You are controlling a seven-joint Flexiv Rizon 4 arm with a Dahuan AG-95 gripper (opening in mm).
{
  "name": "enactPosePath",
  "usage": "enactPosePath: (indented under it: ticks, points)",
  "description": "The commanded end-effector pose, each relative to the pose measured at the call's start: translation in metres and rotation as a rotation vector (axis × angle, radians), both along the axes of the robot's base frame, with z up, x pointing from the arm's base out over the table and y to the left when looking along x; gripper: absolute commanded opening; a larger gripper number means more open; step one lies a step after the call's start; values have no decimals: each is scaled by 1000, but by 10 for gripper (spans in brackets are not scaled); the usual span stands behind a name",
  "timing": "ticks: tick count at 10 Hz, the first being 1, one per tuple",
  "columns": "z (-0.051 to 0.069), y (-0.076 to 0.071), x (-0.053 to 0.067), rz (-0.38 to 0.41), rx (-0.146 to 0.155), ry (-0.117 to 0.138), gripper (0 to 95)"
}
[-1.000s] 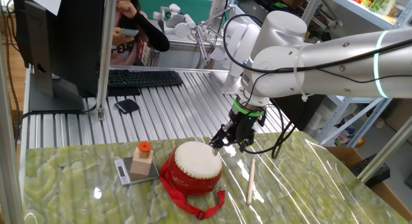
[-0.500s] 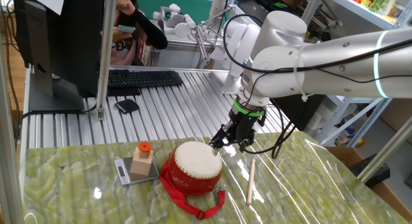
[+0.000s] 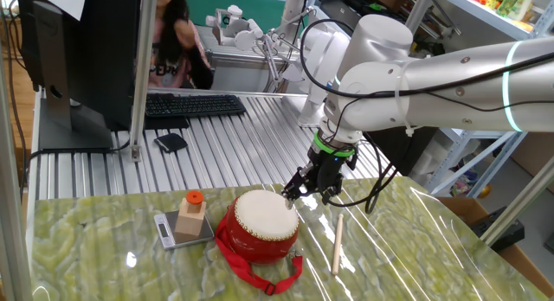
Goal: Play the drum
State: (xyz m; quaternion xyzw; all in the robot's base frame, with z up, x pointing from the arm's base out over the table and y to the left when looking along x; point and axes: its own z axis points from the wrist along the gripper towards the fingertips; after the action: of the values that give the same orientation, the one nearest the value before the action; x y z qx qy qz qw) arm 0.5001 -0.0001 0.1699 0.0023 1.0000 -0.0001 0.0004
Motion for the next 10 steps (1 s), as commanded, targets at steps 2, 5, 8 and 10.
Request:
enactPosePath:
  ticks: [2,5,8,10]
  points:
    - [-3,1,1,-220,16,1,0]
    - [-12,4,4,-220,18,1,0]
    - [-36,11,10,-222,21,2,0]
    - [-56,14,14,-223,24,3,0]
